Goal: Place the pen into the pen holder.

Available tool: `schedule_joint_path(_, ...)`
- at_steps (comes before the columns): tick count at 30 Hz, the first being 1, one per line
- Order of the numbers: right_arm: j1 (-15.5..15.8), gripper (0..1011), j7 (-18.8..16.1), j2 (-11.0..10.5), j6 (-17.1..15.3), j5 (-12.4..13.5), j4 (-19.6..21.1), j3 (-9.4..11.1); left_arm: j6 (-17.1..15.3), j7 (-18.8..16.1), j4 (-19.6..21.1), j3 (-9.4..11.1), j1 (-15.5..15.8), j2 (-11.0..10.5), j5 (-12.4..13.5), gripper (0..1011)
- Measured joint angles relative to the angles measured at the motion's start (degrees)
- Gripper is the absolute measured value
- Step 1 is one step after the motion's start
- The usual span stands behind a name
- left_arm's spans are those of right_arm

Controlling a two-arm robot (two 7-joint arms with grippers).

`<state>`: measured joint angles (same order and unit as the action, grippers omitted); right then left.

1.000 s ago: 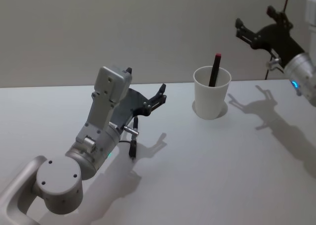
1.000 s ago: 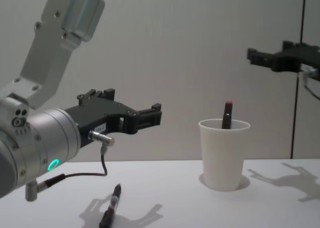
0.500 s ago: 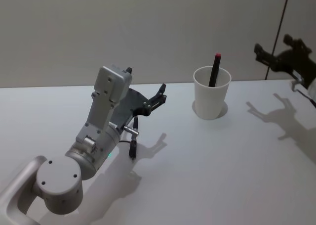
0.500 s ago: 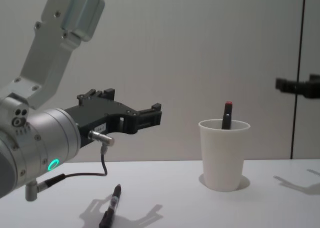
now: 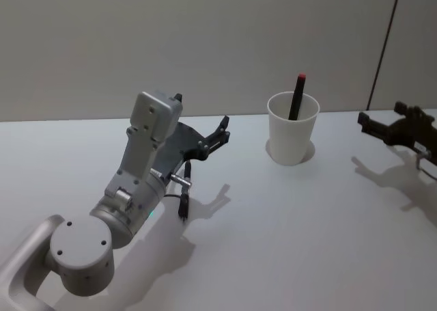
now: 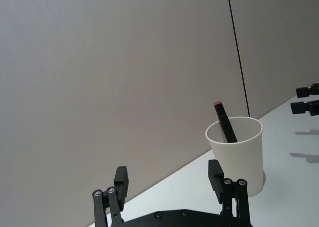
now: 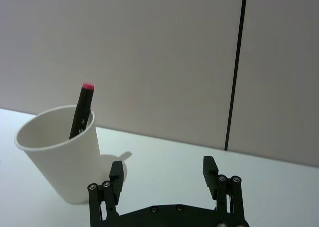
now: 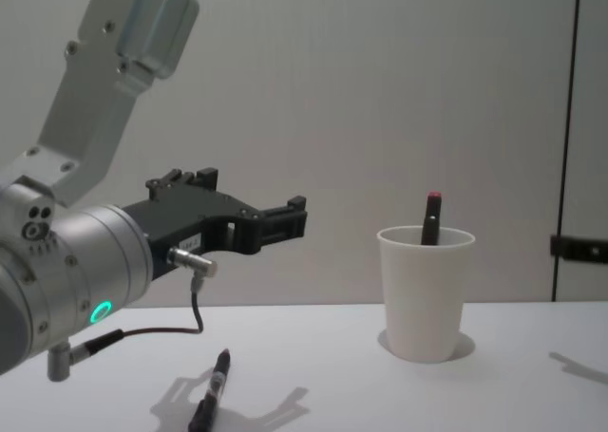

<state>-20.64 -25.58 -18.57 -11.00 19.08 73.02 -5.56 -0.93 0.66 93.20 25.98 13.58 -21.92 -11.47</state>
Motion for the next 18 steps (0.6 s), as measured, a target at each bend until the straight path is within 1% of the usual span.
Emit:
schedule_joint_path(8, 1.5, 1002, -1.2, -0.7, -1.9, 0.6, 0.1, 0.4, -1.7, 0.6, 0.8, -0.6, -0.2, -0.8, -0.1, 1001)
schedule_joint_path(18, 2.5, 1002, -2.0, -1.2, -3.2, 1.0, 0.2, 0.6, -6.1, 2.0, 2.6, -1.5, -0.5, -2.0, -0.9, 1001)
